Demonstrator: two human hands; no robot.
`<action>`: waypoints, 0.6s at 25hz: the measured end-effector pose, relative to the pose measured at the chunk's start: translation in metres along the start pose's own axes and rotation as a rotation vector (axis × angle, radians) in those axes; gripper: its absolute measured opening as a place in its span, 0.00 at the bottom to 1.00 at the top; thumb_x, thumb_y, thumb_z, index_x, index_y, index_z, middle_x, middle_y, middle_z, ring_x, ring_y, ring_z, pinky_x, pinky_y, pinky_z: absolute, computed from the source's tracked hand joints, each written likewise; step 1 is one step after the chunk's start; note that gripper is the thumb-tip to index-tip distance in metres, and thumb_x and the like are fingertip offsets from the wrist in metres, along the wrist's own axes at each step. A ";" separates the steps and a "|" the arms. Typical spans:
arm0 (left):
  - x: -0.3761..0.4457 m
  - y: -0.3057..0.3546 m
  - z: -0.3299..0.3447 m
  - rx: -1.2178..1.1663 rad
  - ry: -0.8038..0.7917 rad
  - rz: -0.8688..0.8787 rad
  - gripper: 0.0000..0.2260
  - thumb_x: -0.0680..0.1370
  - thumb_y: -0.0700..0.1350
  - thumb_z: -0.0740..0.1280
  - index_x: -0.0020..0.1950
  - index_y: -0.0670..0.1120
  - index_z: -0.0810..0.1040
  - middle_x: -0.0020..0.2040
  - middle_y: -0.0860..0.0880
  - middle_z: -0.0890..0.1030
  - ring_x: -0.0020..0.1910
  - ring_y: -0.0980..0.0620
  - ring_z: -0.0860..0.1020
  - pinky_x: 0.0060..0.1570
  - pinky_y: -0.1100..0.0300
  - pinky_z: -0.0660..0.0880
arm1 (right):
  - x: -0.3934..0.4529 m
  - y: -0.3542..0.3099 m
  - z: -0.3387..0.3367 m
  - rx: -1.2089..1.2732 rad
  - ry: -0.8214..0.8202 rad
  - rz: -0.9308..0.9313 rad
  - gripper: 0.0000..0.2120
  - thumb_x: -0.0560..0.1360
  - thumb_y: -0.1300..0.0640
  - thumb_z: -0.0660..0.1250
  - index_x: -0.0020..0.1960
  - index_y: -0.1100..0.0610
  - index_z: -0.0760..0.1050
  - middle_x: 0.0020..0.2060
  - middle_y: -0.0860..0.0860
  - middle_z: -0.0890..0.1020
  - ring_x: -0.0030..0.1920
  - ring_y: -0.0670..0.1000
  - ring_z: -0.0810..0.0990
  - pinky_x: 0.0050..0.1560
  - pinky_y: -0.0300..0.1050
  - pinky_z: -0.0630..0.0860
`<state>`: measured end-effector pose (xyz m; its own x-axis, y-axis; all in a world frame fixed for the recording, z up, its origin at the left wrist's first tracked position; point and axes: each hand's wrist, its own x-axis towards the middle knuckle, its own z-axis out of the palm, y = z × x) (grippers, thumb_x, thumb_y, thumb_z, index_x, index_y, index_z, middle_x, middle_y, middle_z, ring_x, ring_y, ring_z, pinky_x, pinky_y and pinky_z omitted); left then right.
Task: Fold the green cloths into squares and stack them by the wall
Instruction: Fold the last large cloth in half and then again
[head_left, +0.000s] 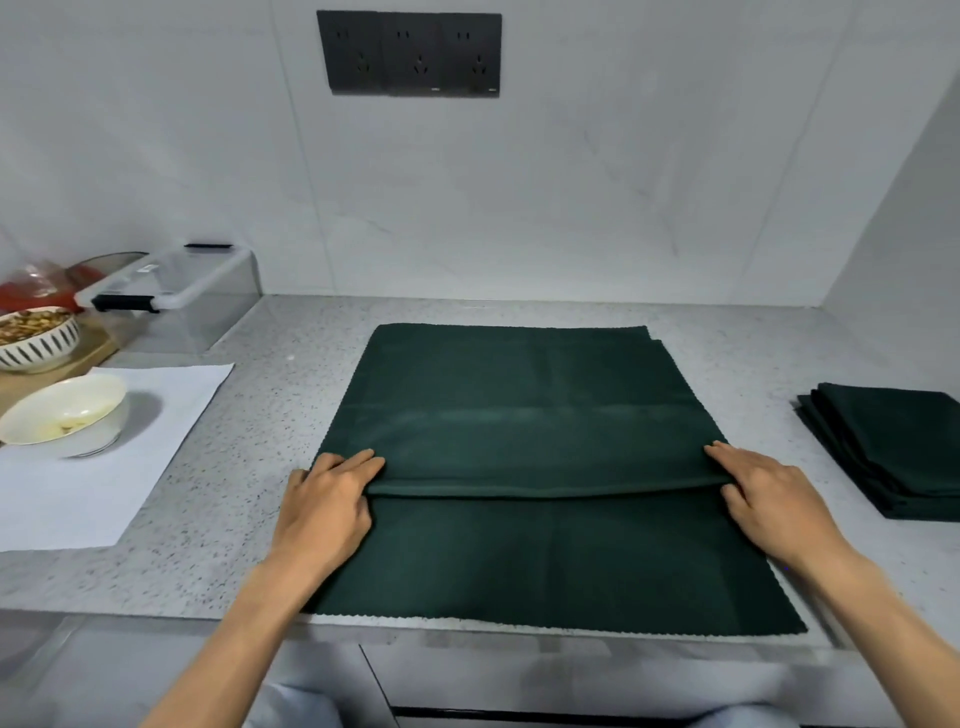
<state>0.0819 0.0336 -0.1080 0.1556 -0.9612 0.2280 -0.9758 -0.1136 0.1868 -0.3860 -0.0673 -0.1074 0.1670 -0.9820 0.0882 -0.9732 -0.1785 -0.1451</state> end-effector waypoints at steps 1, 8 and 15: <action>0.000 -0.005 0.002 -0.026 0.013 0.003 0.25 0.73 0.35 0.64 0.69 0.50 0.76 0.69 0.53 0.76 0.66 0.47 0.73 0.59 0.51 0.65 | 0.003 0.000 0.001 0.004 0.021 -0.004 0.26 0.77 0.61 0.61 0.74 0.52 0.66 0.73 0.49 0.70 0.72 0.53 0.68 0.68 0.51 0.66; -0.044 -0.047 -0.031 -0.245 -0.051 0.183 0.18 0.74 0.38 0.68 0.58 0.57 0.83 0.61 0.60 0.81 0.66 0.59 0.75 0.70 0.59 0.61 | -0.058 0.029 -0.029 0.257 -0.016 -0.238 0.25 0.78 0.68 0.62 0.66 0.43 0.76 0.66 0.38 0.75 0.72 0.43 0.68 0.72 0.40 0.63; 0.001 -0.024 -0.074 -1.166 -0.066 -0.364 0.14 0.73 0.48 0.73 0.46 0.36 0.82 0.43 0.45 0.85 0.40 0.51 0.81 0.42 0.61 0.78 | -0.016 -0.005 -0.079 0.991 0.258 0.176 0.06 0.76 0.62 0.69 0.47 0.53 0.84 0.46 0.50 0.87 0.48 0.48 0.84 0.53 0.40 0.80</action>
<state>0.1172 0.0540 -0.0421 0.3495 -0.9350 -0.0594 -0.1493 -0.1181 0.9817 -0.3964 -0.0460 -0.0307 -0.1173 -0.9768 0.1792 -0.3947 -0.1197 -0.9110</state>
